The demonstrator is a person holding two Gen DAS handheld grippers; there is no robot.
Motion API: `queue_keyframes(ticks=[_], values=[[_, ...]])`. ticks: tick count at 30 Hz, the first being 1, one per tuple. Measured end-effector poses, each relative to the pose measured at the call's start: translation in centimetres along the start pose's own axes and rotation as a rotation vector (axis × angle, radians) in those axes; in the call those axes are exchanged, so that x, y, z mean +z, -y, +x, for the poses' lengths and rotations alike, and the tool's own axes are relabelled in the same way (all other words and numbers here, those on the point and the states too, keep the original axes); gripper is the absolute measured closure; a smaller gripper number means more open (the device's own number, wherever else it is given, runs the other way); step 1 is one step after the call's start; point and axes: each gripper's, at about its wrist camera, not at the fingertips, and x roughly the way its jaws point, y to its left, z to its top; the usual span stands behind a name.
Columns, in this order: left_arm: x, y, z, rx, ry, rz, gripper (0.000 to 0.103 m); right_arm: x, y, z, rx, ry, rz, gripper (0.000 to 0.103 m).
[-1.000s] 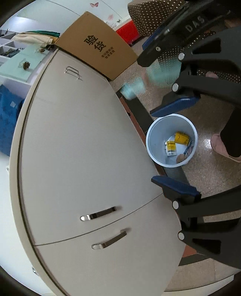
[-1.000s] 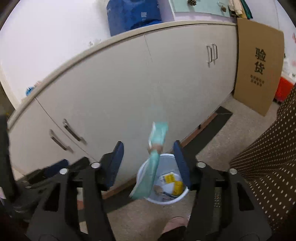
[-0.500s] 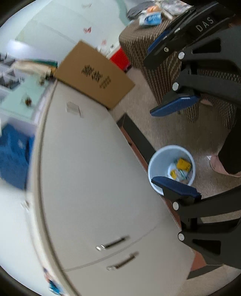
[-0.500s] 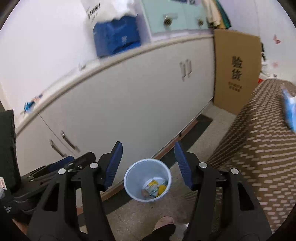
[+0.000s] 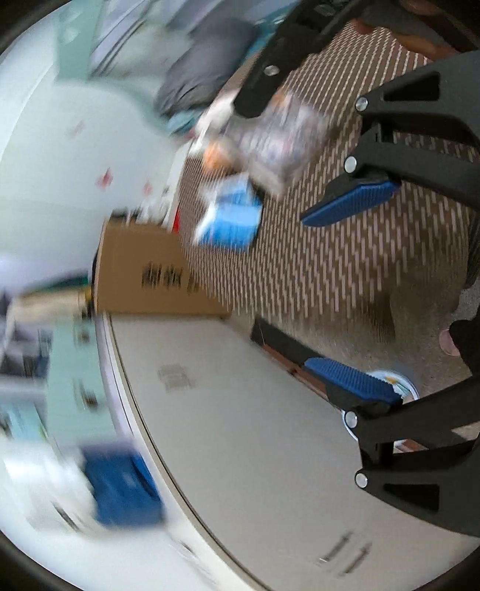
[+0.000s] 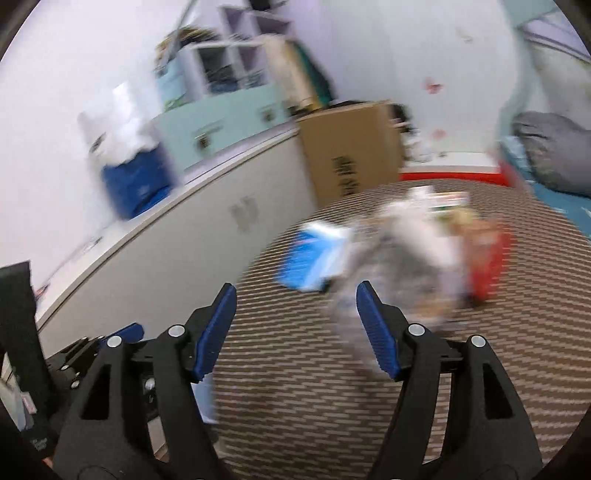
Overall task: Collect trash
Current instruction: 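Move both tools back over the table, then grasp the newspaper bag with the left tool while the right tool grasps the blue-white box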
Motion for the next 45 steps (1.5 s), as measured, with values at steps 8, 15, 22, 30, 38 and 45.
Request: queue_keyframes(ticks=[8, 15, 22, 30, 38, 45], values=[[-0.7, 13.8, 2.1, 0.023, -0.007, 0.288, 0.031, 0.4, 11.8, -4.1, -0.123, 0.029, 0.126, 0.030], [-0.5, 18.5, 4.8, 0.123, -0.028, 0.393, 0.031, -0.3, 15.9, -3.9, -0.118, -0.024, 0.157, 0.029], [0.6, 20.6, 7.5, 0.181, -0.035, 0.424, 0.037, -0.8, 17.7, -3.5, -0.102, -0.048, 0.180, 0.029], [1.9, 19.5, 5.6, 0.165, 0.016, 0.361, 0.091, -0.9, 17.7, -2.7, -0.076, -0.076, 0.178, 0.028], [2.8, 12.3, -0.8, -0.001, 0.121, 0.102, 0.098, -0.4, 15.2, -2.0, -0.054, -0.096, 0.121, 0.028], [2.4, 8.0, -3.2, -0.179, 0.170, -0.025, 0.098, -0.3, 11.3, -0.1, -0.019, -0.142, 0.046, 0.028]])
